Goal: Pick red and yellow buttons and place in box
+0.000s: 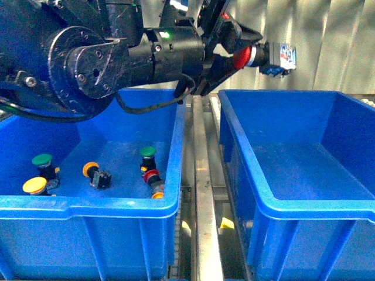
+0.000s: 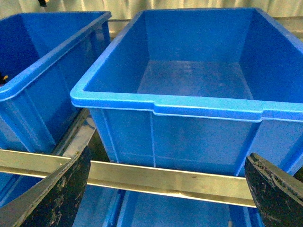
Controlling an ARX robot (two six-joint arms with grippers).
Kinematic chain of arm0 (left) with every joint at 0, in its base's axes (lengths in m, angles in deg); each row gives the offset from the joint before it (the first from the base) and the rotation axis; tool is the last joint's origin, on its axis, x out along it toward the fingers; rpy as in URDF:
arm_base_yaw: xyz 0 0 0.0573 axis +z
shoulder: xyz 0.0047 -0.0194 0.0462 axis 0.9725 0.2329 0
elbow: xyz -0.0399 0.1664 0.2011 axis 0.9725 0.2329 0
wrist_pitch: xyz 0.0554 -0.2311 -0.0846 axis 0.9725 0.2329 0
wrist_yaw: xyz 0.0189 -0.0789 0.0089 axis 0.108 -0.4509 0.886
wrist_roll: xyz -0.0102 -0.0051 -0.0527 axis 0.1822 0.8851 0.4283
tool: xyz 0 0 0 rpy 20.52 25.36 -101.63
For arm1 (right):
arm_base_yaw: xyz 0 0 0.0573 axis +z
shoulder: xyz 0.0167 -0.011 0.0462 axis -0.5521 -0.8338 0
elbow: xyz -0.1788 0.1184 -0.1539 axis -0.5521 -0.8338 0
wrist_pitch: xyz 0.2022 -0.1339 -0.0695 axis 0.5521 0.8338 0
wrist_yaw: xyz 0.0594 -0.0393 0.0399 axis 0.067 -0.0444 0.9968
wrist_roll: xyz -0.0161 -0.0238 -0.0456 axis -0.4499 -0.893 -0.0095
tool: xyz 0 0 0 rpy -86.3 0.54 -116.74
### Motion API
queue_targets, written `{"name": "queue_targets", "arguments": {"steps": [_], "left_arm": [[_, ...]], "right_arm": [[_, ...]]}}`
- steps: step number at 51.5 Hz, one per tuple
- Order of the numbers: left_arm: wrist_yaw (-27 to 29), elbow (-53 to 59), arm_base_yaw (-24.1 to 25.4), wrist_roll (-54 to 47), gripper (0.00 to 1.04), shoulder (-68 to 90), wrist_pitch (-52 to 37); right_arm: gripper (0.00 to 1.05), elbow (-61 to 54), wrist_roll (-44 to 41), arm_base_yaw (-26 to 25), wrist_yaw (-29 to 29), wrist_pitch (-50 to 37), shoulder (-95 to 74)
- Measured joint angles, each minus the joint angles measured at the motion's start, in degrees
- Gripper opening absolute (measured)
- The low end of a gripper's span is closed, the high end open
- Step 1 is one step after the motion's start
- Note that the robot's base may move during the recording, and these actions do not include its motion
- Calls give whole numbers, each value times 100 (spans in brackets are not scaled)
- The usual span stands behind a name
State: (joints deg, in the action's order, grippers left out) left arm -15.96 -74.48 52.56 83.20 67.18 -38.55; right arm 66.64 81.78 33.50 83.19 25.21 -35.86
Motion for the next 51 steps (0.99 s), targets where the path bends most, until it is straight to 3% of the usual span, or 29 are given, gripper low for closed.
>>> {"name": "queue_targets", "arguments": {"steps": [13, 17, 19, 22, 27, 33, 39, 45, 51], "left_arm": [[-219, -824, -391, 199, 35, 595, 214], [-223, -894, -470, 203, 35, 658, 264], [-221, -935, -501, 199, 35, 691, 304], [-221, -953, -544, 201, 35, 699, 317], [-223, -986, -584, 175, 35, 697, 396], [-201, -997, -579, 118, 35, 697, 503], [-205, -997, -590, 17, 35, 684, 623], [-181, -977, -638, -120, 35, 546, 684], [-179, -962, -656, -203, 35, 382, 754]], "right_arm": [[98, -7, 4, -4, 28, -22, -2], [98, -9, 378, -402, 866, -1550, -839], [98, 63, 807, -761, 1248, -2752, -1663], [98, 332, 1451, -1130, 1469, -3751, -2750], [98, 1104, 2785, -1342, 1613, -4098, -4159], [98, 1878, 4492, -984, 1729, -3930, -5060], [98, 2533, 5665, -479, 1617, -3853, -5407], [98, 3191, 6553, 85, 1335, -3952, -5908], [98, 3556, 7158, 299, 999, -3941, -6352]]}}
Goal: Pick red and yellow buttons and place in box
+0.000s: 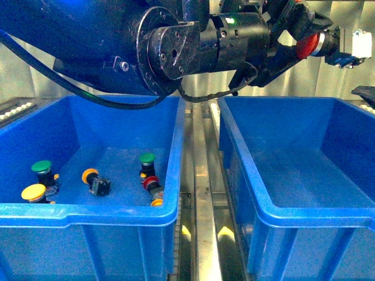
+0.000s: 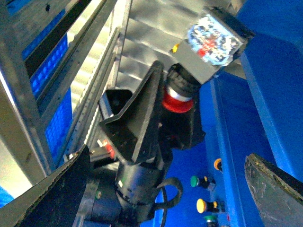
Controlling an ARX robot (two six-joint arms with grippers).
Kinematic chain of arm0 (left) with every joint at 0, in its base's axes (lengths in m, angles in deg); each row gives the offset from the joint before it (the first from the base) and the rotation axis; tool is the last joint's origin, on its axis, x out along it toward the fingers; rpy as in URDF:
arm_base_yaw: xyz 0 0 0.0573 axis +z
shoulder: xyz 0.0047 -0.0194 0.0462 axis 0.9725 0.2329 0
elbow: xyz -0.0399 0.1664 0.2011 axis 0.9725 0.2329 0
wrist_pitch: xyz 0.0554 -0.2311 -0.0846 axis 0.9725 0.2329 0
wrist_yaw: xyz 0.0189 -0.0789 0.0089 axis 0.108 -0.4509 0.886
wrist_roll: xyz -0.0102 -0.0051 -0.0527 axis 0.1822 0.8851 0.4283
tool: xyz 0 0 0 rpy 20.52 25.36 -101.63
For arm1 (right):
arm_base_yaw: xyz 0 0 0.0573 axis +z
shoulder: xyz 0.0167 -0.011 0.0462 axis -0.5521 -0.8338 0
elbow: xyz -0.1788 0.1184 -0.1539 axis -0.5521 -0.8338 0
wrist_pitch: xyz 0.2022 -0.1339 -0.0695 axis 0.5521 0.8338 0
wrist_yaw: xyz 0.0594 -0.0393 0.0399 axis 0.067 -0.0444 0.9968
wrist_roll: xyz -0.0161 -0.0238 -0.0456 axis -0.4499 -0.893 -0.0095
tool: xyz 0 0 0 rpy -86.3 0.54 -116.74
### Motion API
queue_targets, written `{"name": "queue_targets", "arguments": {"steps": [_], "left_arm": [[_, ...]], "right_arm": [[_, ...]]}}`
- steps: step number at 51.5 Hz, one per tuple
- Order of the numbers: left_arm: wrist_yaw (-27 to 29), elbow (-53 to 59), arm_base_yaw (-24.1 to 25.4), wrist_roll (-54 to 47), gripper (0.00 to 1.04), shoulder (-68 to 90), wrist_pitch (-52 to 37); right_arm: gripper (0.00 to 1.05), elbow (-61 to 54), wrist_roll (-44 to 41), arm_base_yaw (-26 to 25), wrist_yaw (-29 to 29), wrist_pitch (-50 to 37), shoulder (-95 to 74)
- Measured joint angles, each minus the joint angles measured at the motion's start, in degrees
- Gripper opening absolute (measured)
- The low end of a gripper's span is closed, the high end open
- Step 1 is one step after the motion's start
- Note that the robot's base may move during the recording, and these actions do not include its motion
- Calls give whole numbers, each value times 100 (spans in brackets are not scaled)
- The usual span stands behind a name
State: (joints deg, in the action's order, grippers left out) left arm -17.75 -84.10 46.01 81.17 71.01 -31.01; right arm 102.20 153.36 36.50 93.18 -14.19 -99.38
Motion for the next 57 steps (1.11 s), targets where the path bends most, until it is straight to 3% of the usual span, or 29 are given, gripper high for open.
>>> {"name": "queue_targets", "arguments": {"steps": [15, 57], "left_arm": [[68, 251, -79, -66, 35, -192, -4], [278, 1248, -247, -216, 35, -715, -42]], "right_arm": [[98, 247, 367, -33, -101, -286, -518], [98, 664, 11, -389, -361, -426, -1169]]}}
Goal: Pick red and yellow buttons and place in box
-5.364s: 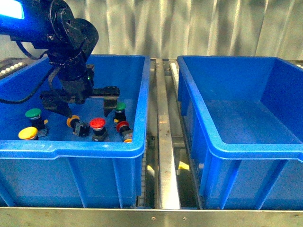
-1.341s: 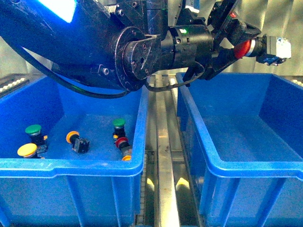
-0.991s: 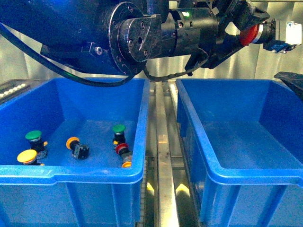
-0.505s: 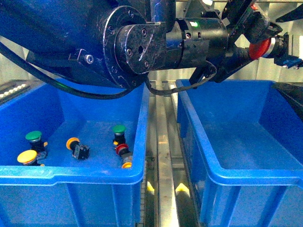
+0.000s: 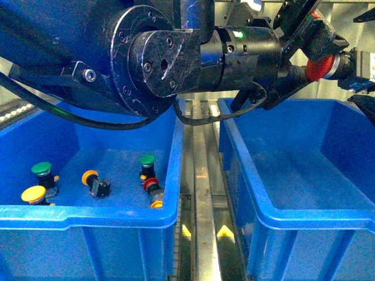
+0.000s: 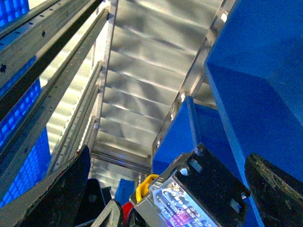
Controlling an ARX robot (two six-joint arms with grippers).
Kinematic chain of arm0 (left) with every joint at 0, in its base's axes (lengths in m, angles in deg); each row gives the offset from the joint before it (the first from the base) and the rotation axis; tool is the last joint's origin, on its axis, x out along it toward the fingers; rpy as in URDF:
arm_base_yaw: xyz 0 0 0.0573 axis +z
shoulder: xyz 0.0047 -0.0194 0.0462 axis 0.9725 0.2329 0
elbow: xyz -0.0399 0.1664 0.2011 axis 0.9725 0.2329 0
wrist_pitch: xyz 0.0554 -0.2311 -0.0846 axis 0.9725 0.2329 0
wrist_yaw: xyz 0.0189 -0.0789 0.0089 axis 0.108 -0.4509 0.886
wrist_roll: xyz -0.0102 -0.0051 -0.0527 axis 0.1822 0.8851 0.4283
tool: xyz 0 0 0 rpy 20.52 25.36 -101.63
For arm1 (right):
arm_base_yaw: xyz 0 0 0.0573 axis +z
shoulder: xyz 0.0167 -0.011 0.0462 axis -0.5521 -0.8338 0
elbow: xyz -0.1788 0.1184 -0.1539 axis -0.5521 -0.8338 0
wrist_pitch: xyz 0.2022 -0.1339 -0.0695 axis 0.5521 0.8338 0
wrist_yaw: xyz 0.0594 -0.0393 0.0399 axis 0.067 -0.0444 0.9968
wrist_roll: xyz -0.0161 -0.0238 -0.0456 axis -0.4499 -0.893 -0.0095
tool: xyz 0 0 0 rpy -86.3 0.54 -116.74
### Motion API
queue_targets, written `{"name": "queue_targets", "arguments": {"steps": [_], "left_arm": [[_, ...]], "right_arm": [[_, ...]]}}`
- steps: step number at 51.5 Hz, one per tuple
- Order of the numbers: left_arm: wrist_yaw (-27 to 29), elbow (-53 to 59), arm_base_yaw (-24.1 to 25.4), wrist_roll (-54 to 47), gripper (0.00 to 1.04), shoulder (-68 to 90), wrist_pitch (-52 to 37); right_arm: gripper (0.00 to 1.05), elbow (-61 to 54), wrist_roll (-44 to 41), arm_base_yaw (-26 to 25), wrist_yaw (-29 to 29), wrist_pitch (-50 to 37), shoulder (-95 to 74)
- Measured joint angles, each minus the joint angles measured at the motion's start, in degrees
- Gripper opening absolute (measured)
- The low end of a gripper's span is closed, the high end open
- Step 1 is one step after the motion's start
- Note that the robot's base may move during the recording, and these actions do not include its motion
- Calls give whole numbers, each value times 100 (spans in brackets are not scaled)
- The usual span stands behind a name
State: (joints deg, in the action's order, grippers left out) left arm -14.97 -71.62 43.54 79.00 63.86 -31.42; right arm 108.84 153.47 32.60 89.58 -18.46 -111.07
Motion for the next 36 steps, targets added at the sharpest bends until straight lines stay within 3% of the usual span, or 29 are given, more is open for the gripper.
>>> {"name": "queue_targets", "arguments": {"steps": [10, 25, 36], "left_arm": [[-4, 0, -39, 2, 35, 0, -2], [-114, -166, -79, 13, 35, 101, 0], [-146, -225, -103, 52, 34, 131, 87]], "right_arm": [[98, 11, 66, -35, 7, 118, 13], [49, 11, 151, -81, -79, 245, 92], [44, 11, 291, -151, -76, 264, 101]]}}
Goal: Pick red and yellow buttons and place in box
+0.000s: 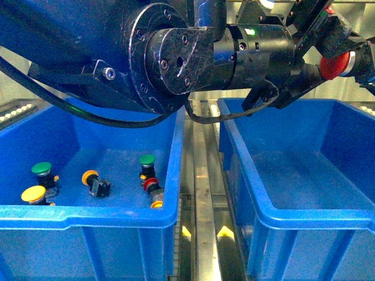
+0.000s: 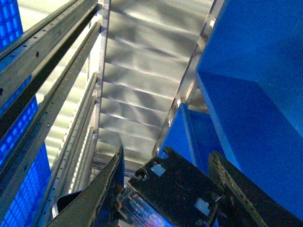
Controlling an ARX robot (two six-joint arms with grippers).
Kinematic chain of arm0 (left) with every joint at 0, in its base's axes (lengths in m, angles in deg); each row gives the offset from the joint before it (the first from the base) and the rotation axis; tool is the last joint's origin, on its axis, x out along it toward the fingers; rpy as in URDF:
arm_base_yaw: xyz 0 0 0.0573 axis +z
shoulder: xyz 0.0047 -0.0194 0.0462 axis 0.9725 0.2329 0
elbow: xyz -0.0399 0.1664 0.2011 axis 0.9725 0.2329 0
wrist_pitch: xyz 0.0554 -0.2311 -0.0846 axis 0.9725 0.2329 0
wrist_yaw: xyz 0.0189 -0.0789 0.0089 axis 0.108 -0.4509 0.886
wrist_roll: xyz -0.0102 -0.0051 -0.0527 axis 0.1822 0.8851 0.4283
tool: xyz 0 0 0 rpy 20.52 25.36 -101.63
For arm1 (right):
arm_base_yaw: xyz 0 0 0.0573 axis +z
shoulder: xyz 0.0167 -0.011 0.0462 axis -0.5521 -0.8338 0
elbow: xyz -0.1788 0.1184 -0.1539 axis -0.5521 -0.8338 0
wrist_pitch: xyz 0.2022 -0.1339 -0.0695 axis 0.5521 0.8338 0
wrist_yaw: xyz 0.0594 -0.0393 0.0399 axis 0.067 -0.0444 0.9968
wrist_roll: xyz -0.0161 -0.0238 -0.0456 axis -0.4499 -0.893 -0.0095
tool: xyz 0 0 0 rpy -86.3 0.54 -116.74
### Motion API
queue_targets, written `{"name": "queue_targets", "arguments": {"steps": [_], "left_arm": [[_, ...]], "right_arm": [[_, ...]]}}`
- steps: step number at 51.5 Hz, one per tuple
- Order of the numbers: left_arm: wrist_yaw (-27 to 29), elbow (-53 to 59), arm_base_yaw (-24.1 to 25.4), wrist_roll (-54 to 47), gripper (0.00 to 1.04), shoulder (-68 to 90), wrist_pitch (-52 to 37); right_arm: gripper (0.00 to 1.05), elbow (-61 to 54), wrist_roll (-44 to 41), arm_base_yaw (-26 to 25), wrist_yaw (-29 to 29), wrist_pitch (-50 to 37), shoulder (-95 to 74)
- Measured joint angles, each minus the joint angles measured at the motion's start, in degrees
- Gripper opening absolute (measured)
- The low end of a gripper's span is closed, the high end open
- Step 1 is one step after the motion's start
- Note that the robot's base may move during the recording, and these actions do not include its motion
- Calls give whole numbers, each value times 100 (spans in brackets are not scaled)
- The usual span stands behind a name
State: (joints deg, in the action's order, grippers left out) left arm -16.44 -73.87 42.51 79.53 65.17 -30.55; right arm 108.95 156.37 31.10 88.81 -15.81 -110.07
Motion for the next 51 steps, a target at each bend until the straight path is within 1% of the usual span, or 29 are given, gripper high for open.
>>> {"name": "queue_targets", "arguments": {"steps": [6, 8, 11, 15, 17, 18, 20, 21, 23, 24, 26, 28, 30, 32, 40, 51], "left_arm": [[24, -39, -13, 2, 34, 31, 17], [37, -42, -22, 11, 38, 37, 4], [50, -42, -46, -26, 49, 52, -61], [70, -42, -70, -42, 59, 63, -107], [131, -42, -90, -55, 67, 63, -136], [138, -42, -94, -55, 68, 63, -142], [173, -42, -109, -90, 75, 63, -155], [181, -42, -114, -101, 77, 63, -155], [260, -42, -125, -118, 84, 61, -168], [278, -42, -125, -125, 86, 61, -173], [358, -42, -125, -136, 93, 61, -190], [472, -42, -125, -131, 98, 61, -212], [568, -42, -120, -127, 98, 61, -284], [706, -42, -101, -140, 96, 52, -321], [1108, 127, 57, -315, 97, -201, -247], [1572, 1064, 557, -866, 97, -1381, 52]], "right_arm": [[44, 0, 33, -42, 37, -2, 0], [44, 0, 35, -63, 48, -2, 0], [44, -2, -57, -81, 96, 2, 0], [44, -13, -85, -118, 184, 2, 0], [44, -24, -94, -144, 197, 2, -7], [43, -26, -94, -149, 197, 2, -9], [43, -28, -96, -170, 208, 2, -13], [43, -28, -96, -175, 210, 2, -13], [43, -33, -107, -188, 203, 2, -17], [43, -33, -116, -190, 201, 2, -17], [43, -33, -140, -199, 199, 2, -24], [43, -35, -162, -199, 201, 2, -26], [43, -35, -203, -199, 195, 4, -39], [43, -46, -249, -201, 190, 11, -59], [43, -144, -400, -201, 175, 9, -105], [43, -317, -601, -229, 221, -72, -122]]}}
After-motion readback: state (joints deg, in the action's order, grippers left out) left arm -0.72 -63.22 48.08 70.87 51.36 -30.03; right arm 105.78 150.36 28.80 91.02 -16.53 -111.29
